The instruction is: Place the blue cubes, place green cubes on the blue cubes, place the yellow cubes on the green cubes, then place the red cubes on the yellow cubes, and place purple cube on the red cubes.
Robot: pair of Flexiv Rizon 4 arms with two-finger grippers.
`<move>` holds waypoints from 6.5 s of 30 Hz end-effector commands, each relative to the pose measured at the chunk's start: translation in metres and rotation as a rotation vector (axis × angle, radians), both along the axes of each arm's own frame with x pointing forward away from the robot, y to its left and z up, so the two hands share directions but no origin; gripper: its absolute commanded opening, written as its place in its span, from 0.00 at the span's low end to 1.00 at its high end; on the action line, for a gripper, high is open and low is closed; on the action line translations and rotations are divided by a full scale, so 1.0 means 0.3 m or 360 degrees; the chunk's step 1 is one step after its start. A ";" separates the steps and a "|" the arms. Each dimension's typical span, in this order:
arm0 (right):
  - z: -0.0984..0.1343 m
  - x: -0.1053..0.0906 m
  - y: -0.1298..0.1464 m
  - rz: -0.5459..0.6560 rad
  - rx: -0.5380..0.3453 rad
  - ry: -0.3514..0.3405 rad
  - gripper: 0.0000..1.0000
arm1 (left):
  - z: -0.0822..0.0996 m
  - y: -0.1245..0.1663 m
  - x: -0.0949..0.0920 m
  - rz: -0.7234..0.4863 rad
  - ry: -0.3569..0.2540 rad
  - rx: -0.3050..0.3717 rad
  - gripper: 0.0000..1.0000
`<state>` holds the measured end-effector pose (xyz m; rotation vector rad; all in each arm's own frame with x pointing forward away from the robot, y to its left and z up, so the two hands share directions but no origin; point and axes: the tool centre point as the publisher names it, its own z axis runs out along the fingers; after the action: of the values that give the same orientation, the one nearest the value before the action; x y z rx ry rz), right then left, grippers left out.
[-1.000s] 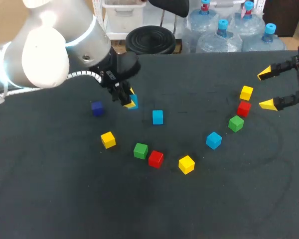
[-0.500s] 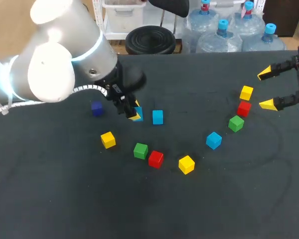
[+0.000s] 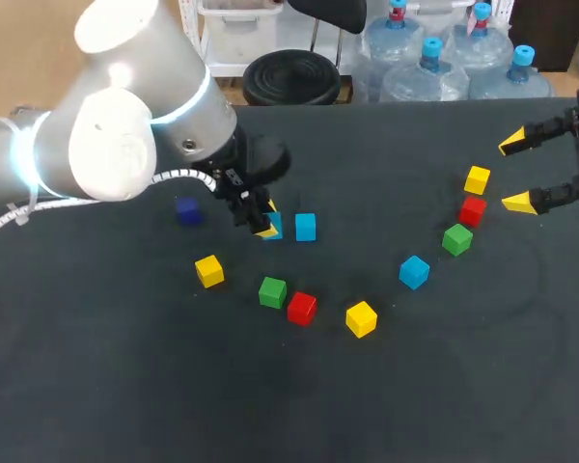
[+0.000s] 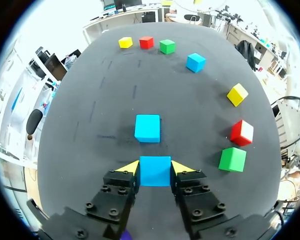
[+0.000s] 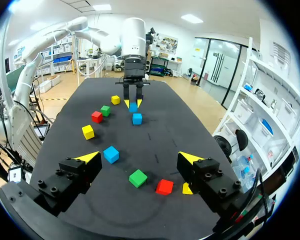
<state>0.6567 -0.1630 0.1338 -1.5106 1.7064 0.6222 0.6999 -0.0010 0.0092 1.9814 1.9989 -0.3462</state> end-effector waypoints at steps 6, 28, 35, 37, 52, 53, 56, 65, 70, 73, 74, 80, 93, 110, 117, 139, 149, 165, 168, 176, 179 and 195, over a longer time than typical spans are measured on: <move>-0.003 0.002 0.001 0.0002 0.0003 -0.0002 1.00 | -0.022 -0.019 0.026 -0.0023 0.0020 0.0000 0.00; -0.003 0.002 0.001 0.0002 0.0003 -0.0002 1.00 | -0.040 -0.025 0.030 -0.0040 0.0034 0.0010 0.00; -0.003 0.002 0.001 0.0002 0.0003 -0.0002 1.00 | -0.043 -0.021 0.034 -0.0049 0.0032 0.0031 0.00; -0.003 0.002 0.001 0.0002 0.0003 -0.0002 1.00 | -0.045 -0.020 0.036 -0.0048 0.0034 0.0031 0.00; -0.003 0.002 0.001 0.0002 0.0003 -0.0002 1.00 | -0.047 -0.016 0.049 -0.0054 0.0037 0.0038 0.00; -0.003 0.002 0.001 0.0002 0.0003 -0.0002 1.00 | -0.047 -0.017 0.048 -0.0055 0.0037 0.0037 0.00; -0.003 0.002 0.001 0.0002 0.0003 -0.0002 1.00 | -0.045 -0.020 0.047 -0.0058 0.0037 0.0035 0.00; -0.003 0.002 0.001 0.0002 0.0003 -0.0002 1.00 | -0.045 -0.016 0.044 -0.0051 0.0044 0.0036 0.00; -0.003 0.002 0.001 0.0002 0.0003 -0.0002 1.00 | -0.045 -0.013 0.038 -0.0050 0.0048 0.0035 0.00; -0.003 0.002 0.001 0.0002 0.0003 -0.0002 1.00 | -0.047 -0.012 0.036 -0.0048 0.0051 0.0035 0.00; -0.003 0.002 0.001 0.0002 0.0003 -0.0002 1.00 | -0.047 -0.012 0.036 -0.0047 0.0052 0.0035 0.00; -0.003 0.002 0.001 0.0002 0.0003 -0.0002 1.00 | -0.050 -0.012 0.034 -0.0046 0.0055 0.0037 0.00; -0.003 0.002 0.001 0.0002 0.0003 -0.0002 1.00 | -0.052 -0.016 0.036 -0.0046 0.0071 0.0046 0.33; -0.003 0.002 0.001 0.0002 0.0003 -0.0002 1.00 | -0.053 -0.014 0.045 -0.0040 0.0081 0.0055 1.00; -0.003 0.002 0.001 0.0002 0.0003 -0.0002 1.00 | -0.053 -0.015 0.048 -0.0044 0.0077 0.0053 0.86; -0.003 0.002 0.001 0.0002 0.0003 -0.0002 1.00 | -0.057 -0.021 0.053 -0.0046 0.0075 0.0058 0.47; -0.003 0.002 0.001 0.0002 0.0003 -0.0002 1.00 | -0.059 -0.023 0.056 -0.0043 0.0079 0.0067 0.47; -0.003 0.002 0.001 0.0002 0.0003 -0.0002 1.00 | -0.055 -0.020 0.055 -0.0045 0.0078 0.0074 0.51; -0.003 0.002 0.001 0.0002 0.0003 -0.0002 1.00 | -0.043 -0.020 0.056 -0.0047 0.0071 0.0073 0.56; -0.003 0.002 0.001 0.0002 0.0003 -0.0002 1.00 | 0.015 -0.003 0.059 -0.0022 0.0020 0.0042 0.59; -0.003 0.002 0.001 0.0002 0.0003 -0.0002 1.00 | 0.051 0.009 0.062 -0.0012 -0.0013 0.0021 0.65; -0.003 0.002 0.001 0.0002 0.0003 -0.0002 1.00 | 0.103 0.052 0.059 -0.0002 -0.0065 0.0023 0.68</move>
<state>0.6567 -0.1630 0.1338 -1.5106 1.7064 0.6222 0.7204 0.0135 0.0425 1.9870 1.9835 -0.2948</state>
